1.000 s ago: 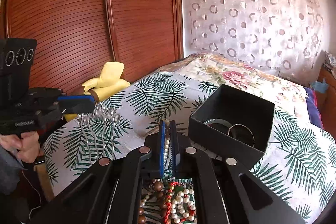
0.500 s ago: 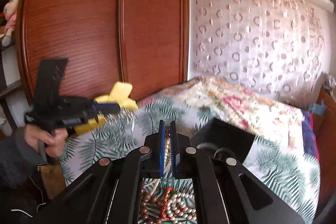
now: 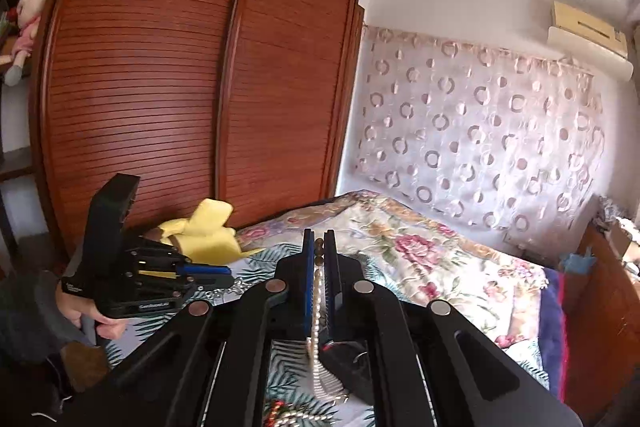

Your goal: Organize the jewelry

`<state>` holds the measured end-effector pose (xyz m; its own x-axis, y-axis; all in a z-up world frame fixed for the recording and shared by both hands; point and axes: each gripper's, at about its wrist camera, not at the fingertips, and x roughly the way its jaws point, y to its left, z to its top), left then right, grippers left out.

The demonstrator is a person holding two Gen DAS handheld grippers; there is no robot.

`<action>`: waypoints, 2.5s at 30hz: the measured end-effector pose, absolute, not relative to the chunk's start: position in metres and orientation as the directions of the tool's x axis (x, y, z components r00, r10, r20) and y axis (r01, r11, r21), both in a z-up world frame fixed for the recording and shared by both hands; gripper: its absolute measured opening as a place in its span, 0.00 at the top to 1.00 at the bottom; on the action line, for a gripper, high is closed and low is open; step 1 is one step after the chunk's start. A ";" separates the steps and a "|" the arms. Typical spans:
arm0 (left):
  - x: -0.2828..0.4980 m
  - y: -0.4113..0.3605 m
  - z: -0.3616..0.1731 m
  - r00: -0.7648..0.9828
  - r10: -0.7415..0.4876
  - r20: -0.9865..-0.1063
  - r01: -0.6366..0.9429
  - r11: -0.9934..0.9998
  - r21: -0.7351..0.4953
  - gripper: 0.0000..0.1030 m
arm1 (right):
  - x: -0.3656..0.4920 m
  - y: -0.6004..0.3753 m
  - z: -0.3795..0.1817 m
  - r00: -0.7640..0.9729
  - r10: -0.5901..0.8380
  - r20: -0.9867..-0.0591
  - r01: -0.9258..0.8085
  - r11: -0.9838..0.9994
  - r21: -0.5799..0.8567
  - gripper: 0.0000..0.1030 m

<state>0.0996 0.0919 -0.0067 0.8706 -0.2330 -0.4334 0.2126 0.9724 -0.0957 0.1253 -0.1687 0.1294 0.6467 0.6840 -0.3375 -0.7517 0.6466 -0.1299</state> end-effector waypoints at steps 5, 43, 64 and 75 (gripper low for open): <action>0.115 0.083 0.001 0.873 -0.236 -0.427 0.221 0.972 -0.085 0.93 | 0.145 -0.164 0.140 0.679 0.652 -0.338 -0.724 0.670 -0.162 0.95; 0.263 0.010 -0.041 0.806 -0.237 -0.543 0.230 0.970 -0.081 0.93 | 0.248 -0.182 0.008 0.587 0.484 -0.649 -0.651 0.758 -0.024 0.93; 0.208 0.021 -0.053 0.786 -0.233 -0.573 0.235 0.969 -0.072 0.52 | 0.183 -0.220 -0.043 0.516 0.514 -0.686 -0.661 0.747 0.063 0.93; 0.142 0.052 -0.077 0.768 -0.214 -0.604 0.211 0.974 -0.077 0.19 | 0.160 -0.232 -0.084 0.455 0.465 -0.760 -0.652 0.755 0.071 0.78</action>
<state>0.1420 0.0520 -0.0765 0.7679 -0.2141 -0.6038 0.2114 0.9744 -0.0767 0.1604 -0.2317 -0.0837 0.4548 0.4651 -0.7595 -0.6524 0.7545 0.0714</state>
